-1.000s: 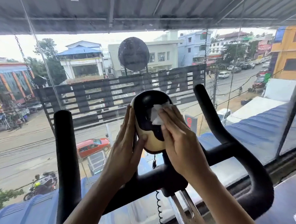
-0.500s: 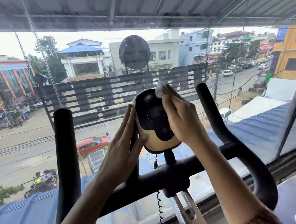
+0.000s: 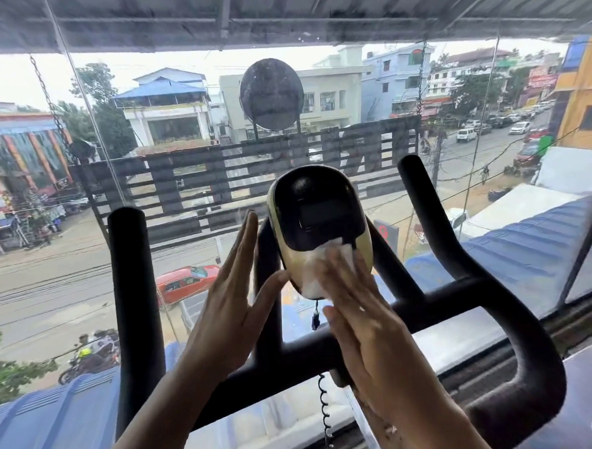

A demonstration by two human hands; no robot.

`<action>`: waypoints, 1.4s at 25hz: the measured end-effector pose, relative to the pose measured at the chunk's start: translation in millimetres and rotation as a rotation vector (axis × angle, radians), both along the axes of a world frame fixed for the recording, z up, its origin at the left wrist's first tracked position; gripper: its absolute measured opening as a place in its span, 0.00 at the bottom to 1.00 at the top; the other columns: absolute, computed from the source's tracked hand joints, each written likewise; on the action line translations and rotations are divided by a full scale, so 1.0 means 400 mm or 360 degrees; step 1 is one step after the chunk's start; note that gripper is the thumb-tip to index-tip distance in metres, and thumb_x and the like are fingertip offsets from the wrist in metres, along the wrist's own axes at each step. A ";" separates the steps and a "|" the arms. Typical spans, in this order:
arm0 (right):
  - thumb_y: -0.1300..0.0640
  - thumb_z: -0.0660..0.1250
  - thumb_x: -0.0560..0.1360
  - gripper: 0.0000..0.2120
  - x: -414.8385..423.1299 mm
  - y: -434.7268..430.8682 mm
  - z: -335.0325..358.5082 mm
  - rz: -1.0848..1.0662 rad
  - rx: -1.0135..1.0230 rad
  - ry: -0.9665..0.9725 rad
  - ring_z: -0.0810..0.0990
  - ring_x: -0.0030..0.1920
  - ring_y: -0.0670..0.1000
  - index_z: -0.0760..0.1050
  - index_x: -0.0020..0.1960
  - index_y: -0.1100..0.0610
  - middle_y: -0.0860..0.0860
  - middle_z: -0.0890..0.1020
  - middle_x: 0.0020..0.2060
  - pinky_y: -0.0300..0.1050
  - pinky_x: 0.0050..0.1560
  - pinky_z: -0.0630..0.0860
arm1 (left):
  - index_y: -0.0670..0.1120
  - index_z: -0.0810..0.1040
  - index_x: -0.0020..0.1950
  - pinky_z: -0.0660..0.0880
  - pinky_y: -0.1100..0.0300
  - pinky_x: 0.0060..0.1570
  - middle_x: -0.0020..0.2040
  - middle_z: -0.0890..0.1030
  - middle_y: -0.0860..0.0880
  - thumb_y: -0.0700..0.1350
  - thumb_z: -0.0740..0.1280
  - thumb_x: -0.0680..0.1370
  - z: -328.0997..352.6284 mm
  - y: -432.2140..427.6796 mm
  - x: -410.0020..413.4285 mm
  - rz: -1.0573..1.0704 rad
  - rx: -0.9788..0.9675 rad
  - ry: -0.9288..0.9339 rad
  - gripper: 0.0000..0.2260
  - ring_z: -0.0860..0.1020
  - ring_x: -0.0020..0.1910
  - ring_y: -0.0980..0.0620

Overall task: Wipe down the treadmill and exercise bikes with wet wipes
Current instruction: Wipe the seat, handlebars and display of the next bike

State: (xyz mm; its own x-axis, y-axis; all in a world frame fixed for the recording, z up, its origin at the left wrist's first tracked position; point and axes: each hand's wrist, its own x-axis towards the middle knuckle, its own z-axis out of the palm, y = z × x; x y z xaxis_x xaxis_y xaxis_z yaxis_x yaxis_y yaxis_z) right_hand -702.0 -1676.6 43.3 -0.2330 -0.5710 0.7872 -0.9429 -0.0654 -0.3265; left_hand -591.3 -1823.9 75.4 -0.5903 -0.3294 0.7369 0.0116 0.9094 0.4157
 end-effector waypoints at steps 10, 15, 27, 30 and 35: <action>0.51 0.49 0.83 0.25 0.015 -0.027 0.017 -0.0077 -0.0200 -0.0561 0.47 0.76 0.42 0.52 0.77 0.57 0.52 0.53 0.77 0.33 0.73 0.51 | 0.45 0.46 0.78 0.48 0.72 0.71 0.77 0.50 0.55 0.61 0.56 0.78 -0.009 0.015 -0.021 -0.0019 -0.0164 -0.0053 0.35 0.49 0.76 0.60; 0.52 0.50 0.82 0.24 -0.034 -0.057 0.074 -0.0134 -0.0211 -0.0489 0.52 0.76 0.47 0.56 0.76 0.59 0.54 0.58 0.76 0.41 0.75 0.54 | 0.43 0.47 0.78 0.47 0.72 0.71 0.77 0.50 0.53 0.59 0.58 0.79 -0.009 0.012 -0.021 -0.0012 -0.0192 -0.0055 0.35 0.49 0.77 0.60; 0.67 0.63 0.77 0.10 0.147 -0.016 0.079 -0.0666 -0.0038 -0.0765 0.79 0.40 0.55 0.82 0.45 0.60 0.57 0.83 0.36 0.38 0.38 0.66 | 0.41 0.64 0.74 0.59 0.58 0.71 0.77 0.58 0.46 0.44 0.59 0.80 -0.014 0.084 -0.011 -0.0357 0.0034 0.0142 0.23 0.59 0.75 0.49; 0.68 0.64 0.75 0.11 0.221 0.061 0.094 -0.0761 -0.0085 -0.0715 0.81 0.41 0.47 0.83 0.50 0.59 0.53 0.85 0.39 0.40 0.38 0.74 | 0.41 0.69 0.72 0.59 0.60 0.69 0.74 0.65 0.43 0.44 0.61 0.79 -0.016 0.120 0.019 -0.0628 0.0030 0.0076 0.21 0.64 0.73 0.48; 0.66 0.67 0.74 0.08 0.301 0.337 0.052 -0.1385 0.0005 -0.0805 0.82 0.47 0.52 0.82 0.51 0.66 0.57 0.85 0.45 0.36 0.41 0.73 | 0.43 0.78 0.63 0.69 0.60 0.55 0.58 0.81 0.44 0.48 0.68 0.77 -0.038 0.254 0.056 -0.1085 0.0021 -0.0372 0.16 0.77 0.58 0.46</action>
